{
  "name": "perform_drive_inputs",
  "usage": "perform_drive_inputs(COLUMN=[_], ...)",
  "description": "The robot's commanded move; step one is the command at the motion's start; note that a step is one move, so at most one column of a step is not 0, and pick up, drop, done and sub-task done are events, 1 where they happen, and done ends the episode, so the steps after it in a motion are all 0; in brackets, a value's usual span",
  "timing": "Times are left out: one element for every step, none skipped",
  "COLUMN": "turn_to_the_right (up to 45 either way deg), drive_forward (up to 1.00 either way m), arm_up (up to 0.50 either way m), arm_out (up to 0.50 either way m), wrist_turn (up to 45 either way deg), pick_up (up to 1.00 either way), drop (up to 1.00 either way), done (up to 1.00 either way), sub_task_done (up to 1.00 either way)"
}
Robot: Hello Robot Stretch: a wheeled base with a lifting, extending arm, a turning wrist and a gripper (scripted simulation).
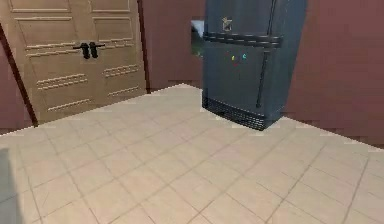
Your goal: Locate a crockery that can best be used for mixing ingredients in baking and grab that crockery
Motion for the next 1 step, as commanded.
perform_drive_inputs(turn_to_the_right=[-6.0], drive_forward=[0.00], arm_up=[0.00], arm_out=[0.00], wrist_turn=[0.0], pick_up=[0.00], drop=[0.00], done=[0.00], sub_task_done=[0.00])
